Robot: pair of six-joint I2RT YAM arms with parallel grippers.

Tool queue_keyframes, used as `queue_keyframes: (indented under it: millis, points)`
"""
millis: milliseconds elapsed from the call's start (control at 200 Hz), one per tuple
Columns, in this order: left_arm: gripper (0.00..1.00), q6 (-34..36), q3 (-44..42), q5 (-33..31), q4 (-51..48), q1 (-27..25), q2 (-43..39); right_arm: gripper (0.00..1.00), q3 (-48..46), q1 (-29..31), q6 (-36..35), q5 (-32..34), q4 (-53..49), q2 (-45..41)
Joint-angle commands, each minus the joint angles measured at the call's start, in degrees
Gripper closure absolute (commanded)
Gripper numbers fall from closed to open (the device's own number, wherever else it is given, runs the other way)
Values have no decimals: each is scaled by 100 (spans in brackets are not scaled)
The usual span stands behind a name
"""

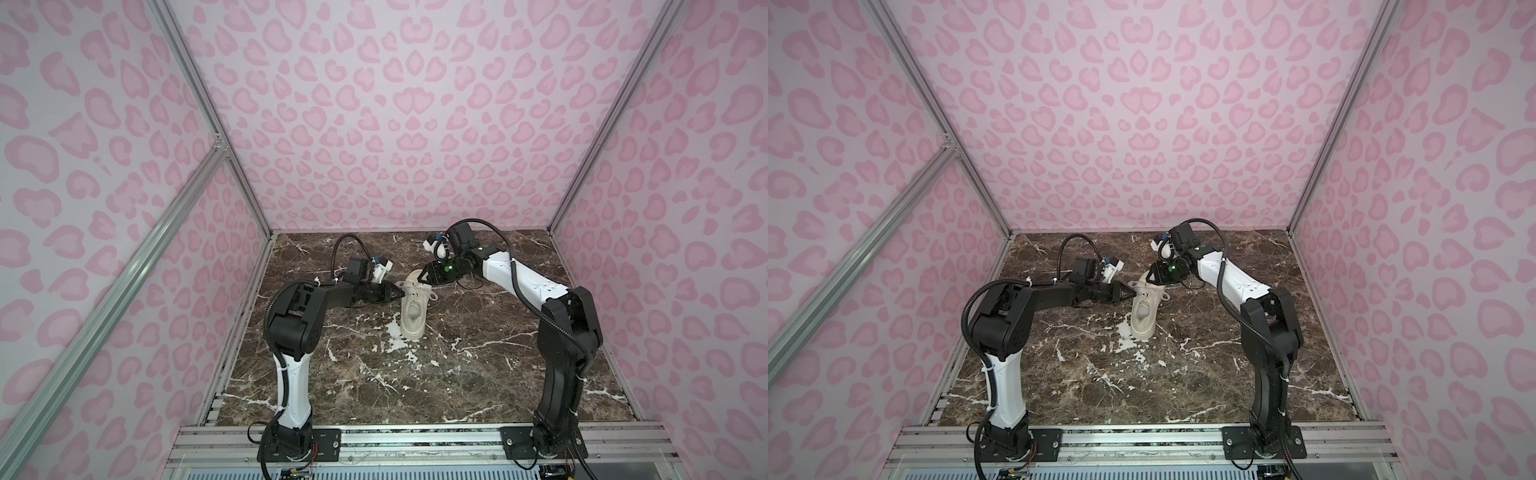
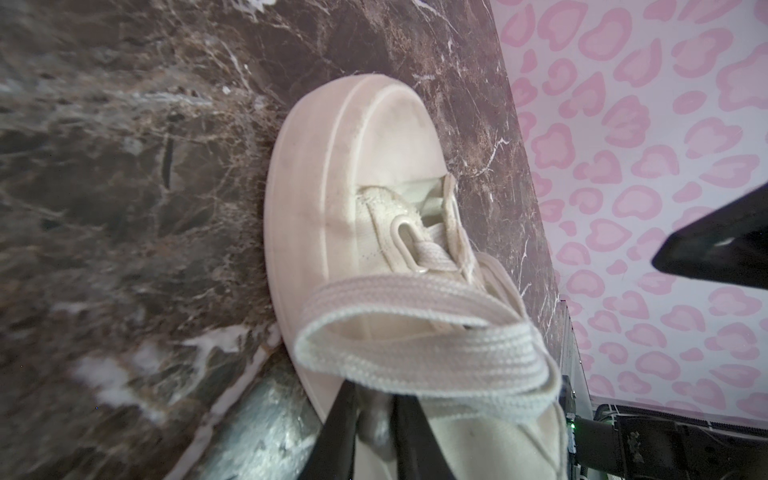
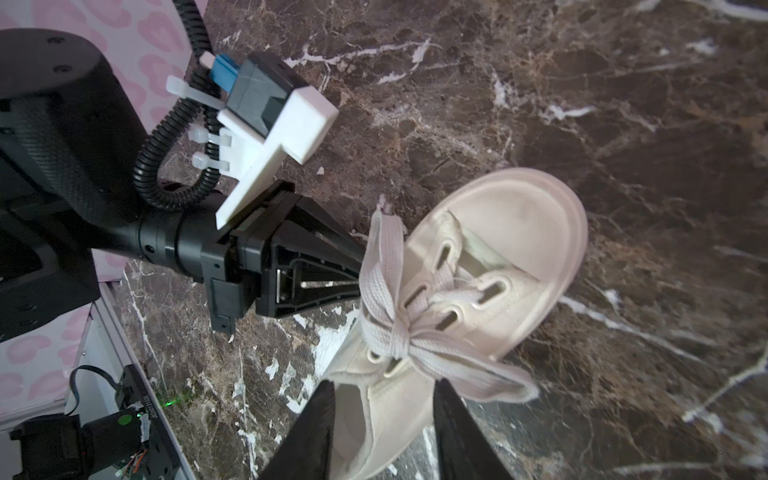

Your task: Tie the shoes

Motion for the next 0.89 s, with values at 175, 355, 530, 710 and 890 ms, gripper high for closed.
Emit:
queue_keyframes:
  millis: [175, 355, 530, 710, 890]
  points:
    - [71, -30, -40, -10, 30, -9, -114, 55, 747, 281, -739, 606, -745, 601]
    - [71, -61, -37, -23, 21, -14, -114, 56, 717, 282, -685, 573, -670, 603]
    - [71, -100, -20, -2, 43, -8, -127, 56, 716, 281, -693, 576, -687, 595]
    - [76, -83, -31, 8, 4, 0, -149, 55, 734, 270, -749, 558, -668, 611]
    - [77, -101, -60, 13, 19, 2, -180, 54, 887, 294, -920, 589, -742, 738]
